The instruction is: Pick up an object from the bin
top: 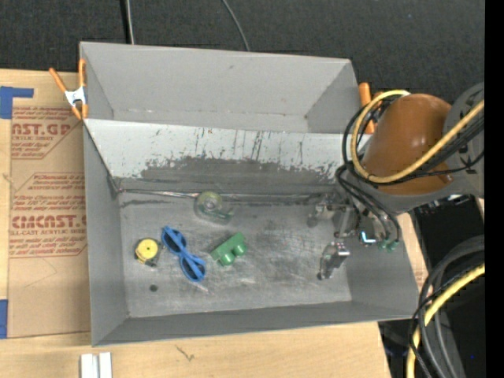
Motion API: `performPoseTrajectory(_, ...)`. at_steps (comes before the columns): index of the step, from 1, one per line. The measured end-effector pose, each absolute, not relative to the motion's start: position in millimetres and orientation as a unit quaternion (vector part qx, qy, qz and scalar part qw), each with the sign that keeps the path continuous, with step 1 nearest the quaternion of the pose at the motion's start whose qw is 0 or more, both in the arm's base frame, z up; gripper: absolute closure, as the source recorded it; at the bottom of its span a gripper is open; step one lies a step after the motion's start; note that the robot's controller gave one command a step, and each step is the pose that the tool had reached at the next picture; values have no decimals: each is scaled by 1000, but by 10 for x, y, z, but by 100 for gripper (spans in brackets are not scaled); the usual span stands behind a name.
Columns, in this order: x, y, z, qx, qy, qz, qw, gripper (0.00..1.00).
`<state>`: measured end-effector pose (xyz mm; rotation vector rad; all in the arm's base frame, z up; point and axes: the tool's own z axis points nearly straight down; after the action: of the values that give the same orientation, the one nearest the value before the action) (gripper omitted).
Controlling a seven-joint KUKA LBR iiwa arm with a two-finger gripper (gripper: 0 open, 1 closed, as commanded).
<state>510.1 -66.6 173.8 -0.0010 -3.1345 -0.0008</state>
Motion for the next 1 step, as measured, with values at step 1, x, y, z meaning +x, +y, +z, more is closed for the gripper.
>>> performPoseTrajectory(1,5311,-229,708,66,-998,1,-4,0)
